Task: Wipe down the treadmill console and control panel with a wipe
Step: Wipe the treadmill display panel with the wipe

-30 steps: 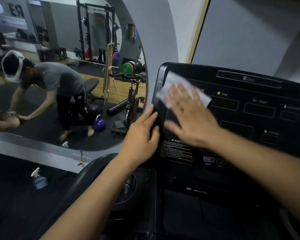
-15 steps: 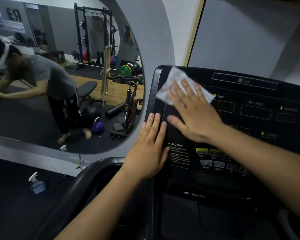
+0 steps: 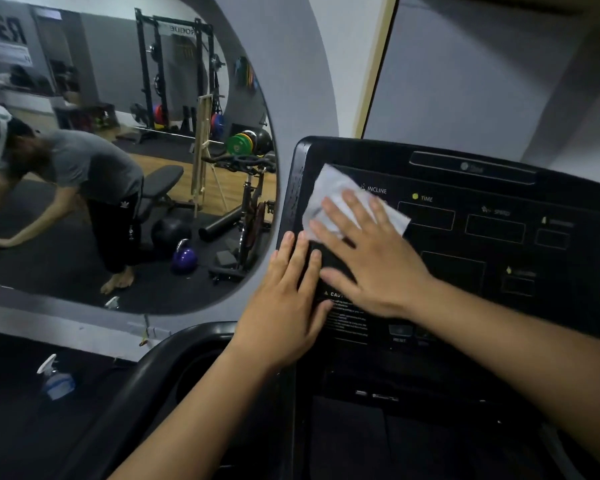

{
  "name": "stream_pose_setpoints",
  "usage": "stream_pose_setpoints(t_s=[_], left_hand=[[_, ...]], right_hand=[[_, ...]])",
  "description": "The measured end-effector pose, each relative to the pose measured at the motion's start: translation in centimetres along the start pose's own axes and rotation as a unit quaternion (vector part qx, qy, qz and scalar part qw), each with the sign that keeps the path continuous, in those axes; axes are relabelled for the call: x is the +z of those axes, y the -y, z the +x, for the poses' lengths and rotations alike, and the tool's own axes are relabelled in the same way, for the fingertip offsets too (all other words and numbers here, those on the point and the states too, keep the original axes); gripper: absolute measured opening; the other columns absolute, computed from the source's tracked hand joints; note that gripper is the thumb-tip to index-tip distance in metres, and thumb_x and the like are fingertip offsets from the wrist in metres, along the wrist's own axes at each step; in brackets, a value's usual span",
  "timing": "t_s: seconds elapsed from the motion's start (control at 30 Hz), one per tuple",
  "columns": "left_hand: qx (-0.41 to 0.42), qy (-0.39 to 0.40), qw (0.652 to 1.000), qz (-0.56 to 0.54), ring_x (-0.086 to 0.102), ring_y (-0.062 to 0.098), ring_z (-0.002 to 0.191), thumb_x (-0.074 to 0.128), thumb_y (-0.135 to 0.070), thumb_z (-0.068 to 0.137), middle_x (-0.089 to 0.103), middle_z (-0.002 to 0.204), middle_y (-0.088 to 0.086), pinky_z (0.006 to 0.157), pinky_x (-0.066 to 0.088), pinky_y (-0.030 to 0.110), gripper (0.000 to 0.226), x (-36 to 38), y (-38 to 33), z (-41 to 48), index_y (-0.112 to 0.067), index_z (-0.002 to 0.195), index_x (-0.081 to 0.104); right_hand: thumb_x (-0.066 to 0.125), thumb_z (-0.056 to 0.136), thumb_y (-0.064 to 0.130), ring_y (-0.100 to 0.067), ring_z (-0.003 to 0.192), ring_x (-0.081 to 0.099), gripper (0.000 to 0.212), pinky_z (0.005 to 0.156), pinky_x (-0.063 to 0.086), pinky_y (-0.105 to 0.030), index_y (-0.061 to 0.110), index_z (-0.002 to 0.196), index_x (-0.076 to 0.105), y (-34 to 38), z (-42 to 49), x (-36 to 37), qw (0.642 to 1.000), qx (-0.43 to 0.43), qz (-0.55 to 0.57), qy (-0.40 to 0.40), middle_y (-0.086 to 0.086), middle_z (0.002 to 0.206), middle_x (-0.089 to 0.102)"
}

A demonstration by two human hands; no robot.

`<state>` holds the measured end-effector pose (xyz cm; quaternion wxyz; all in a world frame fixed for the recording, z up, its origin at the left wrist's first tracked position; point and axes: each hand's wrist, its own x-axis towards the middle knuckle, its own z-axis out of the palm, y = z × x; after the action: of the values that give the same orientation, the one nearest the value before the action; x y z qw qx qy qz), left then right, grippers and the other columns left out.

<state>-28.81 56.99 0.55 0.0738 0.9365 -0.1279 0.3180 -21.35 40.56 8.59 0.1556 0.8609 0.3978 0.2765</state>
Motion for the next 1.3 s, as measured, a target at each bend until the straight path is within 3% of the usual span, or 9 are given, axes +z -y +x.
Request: stream_pose_setpoints(t_s=[0.1, 0.33, 0.53, 0.77, 0.87, 1.0, 1.1, 1.2, 1.3], left_hand=[[0.004, 0.005, 0.999, 0.04, -0.001, 0.038, 0.149, 0.034, -0.05, 0.095, 0.011, 0.159, 0.025, 0.119, 0.017, 0.054, 0.075, -0.3, -0.1, 0.0, 0.001, 0.15, 0.027], [0.028, 0.032, 0.997, 0.061, -0.003, 0.046, 0.146, 0.034, -0.056, 0.093, 0.009, 0.158, 0.028, 0.116, 0.015, 0.061, 0.075, 0.3, -2.9, 0.7, -0.01, 0.152, 0.027], [0.041, 0.047, 0.995, 0.073, 0.012, 0.045, 0.145, 0.037, -0.054, 0.094, 0.027, 0.155, 0.024, 0.115, 0.019, 0.059, 0.068, 0.8, -2.3, 0.3, -0.012, 0.147, 0.039], [0.031, 0.055, 0.995, 0.073, -0.001, 0.042, 0.148, 0.033, -0.056, 0.094, 0.01, 0.16, 0.022, 0.118, 0.012, 0.059, 0.071, 0.2, -2.3, 0.2, -0.015, 0.152, 0.028], [0.035, 0.084, 0.994, 0.065, 0.014, 0.044, 0.146, 0.031, -0.054, 0.094, 0.029, 0.155, 0.021, 0.118, 0.012, 0.058, 0.068, -0.4, -2.2, 0.4, -0.013, 0.148, 0.037], [0.127, 0.031, 0.991, 0.022, 0.052, 0.04, 0.124, 0.049, -0.04, 0.091, 0.064, 0.123, 0.016, 0.106, 0.04, 0.051, 0.045, -1.9, -2.4, -1.2, -0.009, 0.119, 0.065], [0.095, 0.005, 0.994, 0.05, 0.039, 0.037, 0.138, 0.045, -0.042, 0.093, 0.051, 0.142, 0.018, 0.111, 0.036, 0.05, 0.053, -3.3, -2.3, -1.6, -0.009, 0.132, 0.058], [0.069, 0.022, 0.994, 0.079, 0.022, 0.039, 0.145, 0.039, -0.047, 0.093, 0.035, 0.153, 0.019, 0.115, 0.028, 0.052, 0.061, -3.5, -2.2, -0.4, -0.012, 0.143, 0.045], [0.069, -0.009, 0.996, 0.056, 0.034, 0.039, 0.14, 0.046, -0.034, 0.092, 0.051, 0.141, 0.018, 0.112, 0.033, 0.052, 0.051, -3.0, -2.3, -0.4, -0.007, 0.133, 0.056]], right_hand=[[0.025, 0.097, 0.058, -0.025, 0.149, -0.004, 0.069, 0.119, 0.001, -0.047, 0.022, 0.154, 0.013, -0.4, -2.5, 0.6, 0.998, -0.057, 0.003, 0.036, -0.003, 0.162, 0.006], [0.006, 0.096, 0.06, -0.023, 0.147, -0.016, 0.067, 0.119, -0.008, -0.049, 0.028, 0.154, 0.002, -3.8, 5.7, -3.4, 0.998, 0.062, 0.022, 0.008, -0.001, 0.162, -0.009], [0.013, 0.098, 0.058, -0.018, 0.147, -0.016, 0.063, 0.118, -0.013, -0.042, 0.03, 0.154, 0.006, 0.7, 0.6, -1.5, 0.992, -0.107, 0.022, 0.06, 0.005, 0.161, -0.005], [0.0, 0.091, 0.066, -0.026, 0.148, -0.01, 0.072, 0.118, -0.001, -0.054, 0.03, 0.154, 0.0, -4.8, 7.2, -4.2, 0.998, 0.064, -0.015, 0.005, -0.003, 0.163, -0.005], [0.014, 0.097, 0.058, -0.028, 0.148, -0.008, 0.062, 0.118, -0.004, -0.055, 0.03, 0.153, 0.015, -0.1, 4.9, -2.0, 0.999, -0.041, -0.006, 0.003, -0.003, 0.163, 0.002], [0.016, 0.1, 0.054, -0.02, 0.149, -0.006, 0.058, 0.119, -0.005, -0.045, 0.029, 0.153, 0.019, 0.2, 0.8, -0.9, 0.991, -0.126, 0.014, 0.046, 0.002, 0.162, 0.006], [0.01, 0.096, 0.058, -0.021, 0.149, 0.0, 0.067, 0.119, 0.004, -0.052, 0.023, 0.154, 0.015, -3.8, 2.7, -2.1, 0.996, -0.067, -0.048, 0.03, -0.002, 0.161, 0.006], [0.006, 0.095, 0.06, -0.021, 0.148, -0.011, 0.071, 0.118, -0.003, -0.053, 0.021, 0.155, 0.004, -4.3, 4.8, -2.5, 0.998, 0.027, -0.049, 0.01, -0.002, 0.162, -0.005], [0.018, 0.097, 0.056, -0.025, 0.149, -0.008, 0.07, 0.117, 0.0, -0.058, 0.018, 0.154, 0.009, -1.2, 1.8, -0.4, 0.999, 0.014, -0.036, -0.013, -0.006, 0.161, -0.001]])
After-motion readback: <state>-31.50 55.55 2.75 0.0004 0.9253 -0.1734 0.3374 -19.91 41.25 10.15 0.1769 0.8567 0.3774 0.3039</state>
